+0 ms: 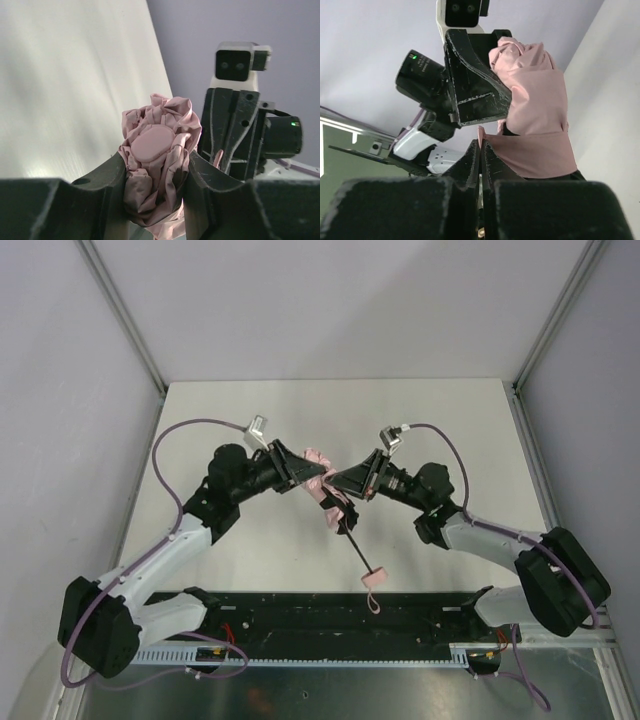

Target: Put away the umbrella

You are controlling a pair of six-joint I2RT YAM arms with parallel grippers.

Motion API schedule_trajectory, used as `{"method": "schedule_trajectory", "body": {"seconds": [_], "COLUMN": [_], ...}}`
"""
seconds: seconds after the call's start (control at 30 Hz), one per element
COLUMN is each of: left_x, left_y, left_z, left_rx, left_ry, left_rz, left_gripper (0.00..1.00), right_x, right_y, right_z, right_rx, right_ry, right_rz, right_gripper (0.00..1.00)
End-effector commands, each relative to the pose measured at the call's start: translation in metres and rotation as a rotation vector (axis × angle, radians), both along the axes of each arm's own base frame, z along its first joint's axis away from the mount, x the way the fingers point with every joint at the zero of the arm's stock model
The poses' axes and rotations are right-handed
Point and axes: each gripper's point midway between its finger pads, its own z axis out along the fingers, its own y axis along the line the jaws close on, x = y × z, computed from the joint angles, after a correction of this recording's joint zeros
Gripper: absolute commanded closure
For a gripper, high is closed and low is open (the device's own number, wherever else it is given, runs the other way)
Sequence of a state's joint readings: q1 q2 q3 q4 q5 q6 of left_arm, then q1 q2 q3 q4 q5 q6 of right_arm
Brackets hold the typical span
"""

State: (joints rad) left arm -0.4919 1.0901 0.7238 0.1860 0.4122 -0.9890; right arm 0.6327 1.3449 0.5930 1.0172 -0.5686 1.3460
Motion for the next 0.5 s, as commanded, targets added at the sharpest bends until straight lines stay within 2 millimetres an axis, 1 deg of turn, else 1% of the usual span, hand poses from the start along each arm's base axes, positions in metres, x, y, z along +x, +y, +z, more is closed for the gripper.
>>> {"method": "schedule_trajectory", "body": {"seconds": [0.0, 0.07, 0.13, 0.23, 0.33, 0.47], "left_x": [0.016, 0.016, 0.016, 0.016, 0.015, 0.014], "left_y": [0.019, 0.020, 0.021, 0.020, 0.018, 0.017], "left_z": [-0.031, -0.032, -0.032, -0.029, -0.026, -0.022], "left_rx": [0.185, 0.204, 0.212, 0.219, 0.224, 0.223], "left_ry": [0.079, 0.093, 0.102, 0.104, 0.111, 0.131], "left_rz": [0.149, 0.160, 0.166, 0.161, 0.148, 0.132], "left_gripper": [1.00, 1.00, 1.00, 1.00, 1.00, 1.00], "right_x": [-0.044, -0.045, -0.043, -0.037, -0.037, -0.047], "right_y": [0.019, 0.027, 0.036, 0.046, 0.050, 0.051], "right_z": [0.070, 0.067, 0.055, 0.031, 0.019, 0.000], "right_rx": [0.018, -0.051, -0.157, -0.363, -0.509, -0.685], "right_ry": [-0.311, -0.348, -0.371, -0.444, -0.527, -0.664], "right_rz": [0.094, 0.086, 0.068, 0.013, -0.018, -0.027], "right_gripper": [1.00, 1.00, 1.00, 1.00, 1.00, 1.00]}}
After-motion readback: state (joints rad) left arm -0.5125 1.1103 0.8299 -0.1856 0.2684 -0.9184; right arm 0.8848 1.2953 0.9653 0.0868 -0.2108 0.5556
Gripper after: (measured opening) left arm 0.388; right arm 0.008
